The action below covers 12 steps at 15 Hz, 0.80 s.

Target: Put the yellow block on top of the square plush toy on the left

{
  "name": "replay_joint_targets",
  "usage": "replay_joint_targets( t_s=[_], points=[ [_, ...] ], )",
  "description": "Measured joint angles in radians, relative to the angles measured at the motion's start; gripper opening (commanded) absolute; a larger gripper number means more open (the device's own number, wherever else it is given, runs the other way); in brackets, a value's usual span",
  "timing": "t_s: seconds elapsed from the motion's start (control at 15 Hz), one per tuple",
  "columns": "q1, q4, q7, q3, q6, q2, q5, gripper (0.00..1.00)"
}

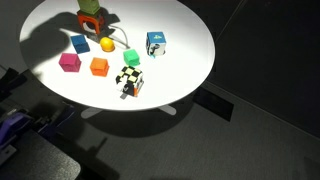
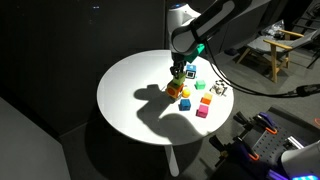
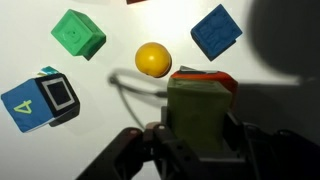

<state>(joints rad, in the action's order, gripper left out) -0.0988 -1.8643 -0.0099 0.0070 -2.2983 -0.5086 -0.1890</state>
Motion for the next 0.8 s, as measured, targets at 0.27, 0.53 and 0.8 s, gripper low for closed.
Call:
replay_joint_targets(
  t_s=[0.27, 0.53, 0.8],
  points=[
    [0.0, 0.0, -0.014, 0.002, -0.01, -0.007, 0.0, 0.27],
    [0.0, 0.0, -0.028, 0.005, -0.021, -0.017, 0.0, 0.27],
    [0.0, 0.0, -0.035, 0.005, -0.028, -0.022, 0.0, 0.84]
  ],
)
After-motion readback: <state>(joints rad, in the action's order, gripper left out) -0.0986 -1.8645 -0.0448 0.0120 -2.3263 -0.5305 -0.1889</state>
